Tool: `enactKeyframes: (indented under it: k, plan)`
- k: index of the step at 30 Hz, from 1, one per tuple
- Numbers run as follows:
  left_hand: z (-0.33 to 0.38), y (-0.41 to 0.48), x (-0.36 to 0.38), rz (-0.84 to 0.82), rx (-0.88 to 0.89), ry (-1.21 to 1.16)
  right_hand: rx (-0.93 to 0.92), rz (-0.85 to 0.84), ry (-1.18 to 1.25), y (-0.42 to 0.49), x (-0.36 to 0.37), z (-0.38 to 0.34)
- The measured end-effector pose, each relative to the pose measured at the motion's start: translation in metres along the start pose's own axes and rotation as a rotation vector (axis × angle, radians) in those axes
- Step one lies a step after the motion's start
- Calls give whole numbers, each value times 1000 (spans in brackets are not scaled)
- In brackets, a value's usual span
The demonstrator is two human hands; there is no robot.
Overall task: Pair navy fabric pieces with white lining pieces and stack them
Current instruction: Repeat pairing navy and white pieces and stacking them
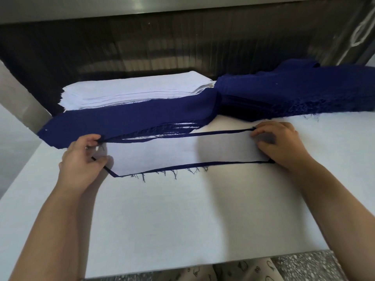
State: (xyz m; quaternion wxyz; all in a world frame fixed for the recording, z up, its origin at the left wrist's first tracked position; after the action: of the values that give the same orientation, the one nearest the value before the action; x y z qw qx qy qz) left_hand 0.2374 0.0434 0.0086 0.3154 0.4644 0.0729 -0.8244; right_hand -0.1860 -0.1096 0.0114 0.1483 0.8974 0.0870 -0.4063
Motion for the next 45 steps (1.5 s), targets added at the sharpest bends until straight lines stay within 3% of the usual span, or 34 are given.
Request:
enactKeyframes:
  k: [9, 16, 21, 27, 31, 38, 45]
  plan:
    - [-2, 2, -1, 5, 0, -29, -43, -62, 1, -1, 6, -9]
    - [-3, 2, 4, -44, 6, 36, 11, 48, 12, -1, -2, -3]
    - [-3, 5, 5, -42, 6, 28, -77, 192, 34, -8, -14, -22]
    - [6, 13, -9, 120, 5, -134, -276, 168, 8, -2, -3, -68]
    - [21, 31, -16, 188, 78, -63, -319, 210, 19, 19, -10, -89]
    - [41, 82, -12, 202, 40, 60, -281, 22, -11, 92, 38, -126]
    - [65, 134, 19, 78, 20, 111, -181, -91, -96, 169, 94, -144]
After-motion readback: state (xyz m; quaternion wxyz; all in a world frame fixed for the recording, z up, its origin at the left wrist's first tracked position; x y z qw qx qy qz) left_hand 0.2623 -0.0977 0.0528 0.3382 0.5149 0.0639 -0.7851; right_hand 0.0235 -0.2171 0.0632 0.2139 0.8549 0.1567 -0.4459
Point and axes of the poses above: each hand's wrist, its own y-axis towards the middle knuckle, its own x-axis out of the palm, z = x × y, the point moved 10 cm from there along y, towards the middle knuckle, and after that the axes turned 8 degrees about y, right-handed, at the moved point
